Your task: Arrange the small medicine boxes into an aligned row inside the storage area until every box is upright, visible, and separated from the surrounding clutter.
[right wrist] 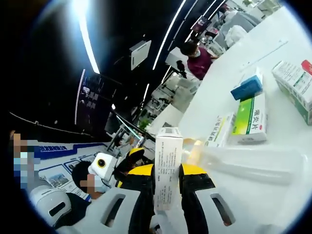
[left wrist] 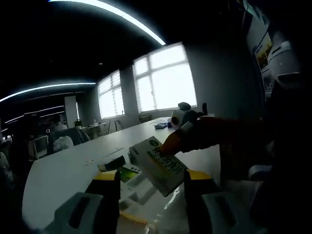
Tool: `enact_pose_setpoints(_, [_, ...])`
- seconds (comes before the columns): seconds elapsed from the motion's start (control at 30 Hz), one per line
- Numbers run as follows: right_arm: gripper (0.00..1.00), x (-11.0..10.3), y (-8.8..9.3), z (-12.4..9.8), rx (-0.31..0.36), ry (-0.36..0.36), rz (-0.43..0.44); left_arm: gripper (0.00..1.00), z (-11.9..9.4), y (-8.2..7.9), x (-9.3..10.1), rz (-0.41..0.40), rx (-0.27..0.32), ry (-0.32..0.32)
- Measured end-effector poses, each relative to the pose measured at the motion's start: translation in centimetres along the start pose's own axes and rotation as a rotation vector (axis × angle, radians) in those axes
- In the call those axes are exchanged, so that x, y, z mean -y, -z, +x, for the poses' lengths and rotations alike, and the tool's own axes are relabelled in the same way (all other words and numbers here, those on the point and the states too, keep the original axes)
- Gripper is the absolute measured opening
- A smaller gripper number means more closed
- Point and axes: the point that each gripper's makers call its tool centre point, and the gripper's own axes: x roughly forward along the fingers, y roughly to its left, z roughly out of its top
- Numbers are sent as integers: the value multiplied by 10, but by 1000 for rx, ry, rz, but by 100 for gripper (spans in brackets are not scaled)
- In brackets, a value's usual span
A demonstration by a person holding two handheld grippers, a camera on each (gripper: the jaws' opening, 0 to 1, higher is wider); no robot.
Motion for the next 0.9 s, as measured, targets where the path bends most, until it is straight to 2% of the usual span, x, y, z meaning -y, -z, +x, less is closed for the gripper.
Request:
enact_pose_setpoints(0.1, [17,4,8,4,-45,11,15,52,-7,6,1,-11,-5,10])
enact_pose_setpoints(0.23, [17,5,27,12,-131,51,-10,52,-13,17,15,-32,-17,85])
enact_pose_setpoints(0.33, [17,7,36,19,-161,59,2,51,-15,23,21,-33,-26,110])
enact_pose_setpoints(0.53, [17,10,38,21,-162,76,16,51,-18,30,20,-30,-34,100])
enact_pose_setpoints(0.7, [17,13,43,23,-193,100,25,51,-17,34,20,-45,-34,112])
enact_pose_setpoints(0.77, [17,17,50,27,-227,123,18,51,-15,37,24,-42,-42,128])
enact_pose_setpoints(0.9, [17,18,54,31,-228,134,38,51,-14,41,27,-50,-59,140])
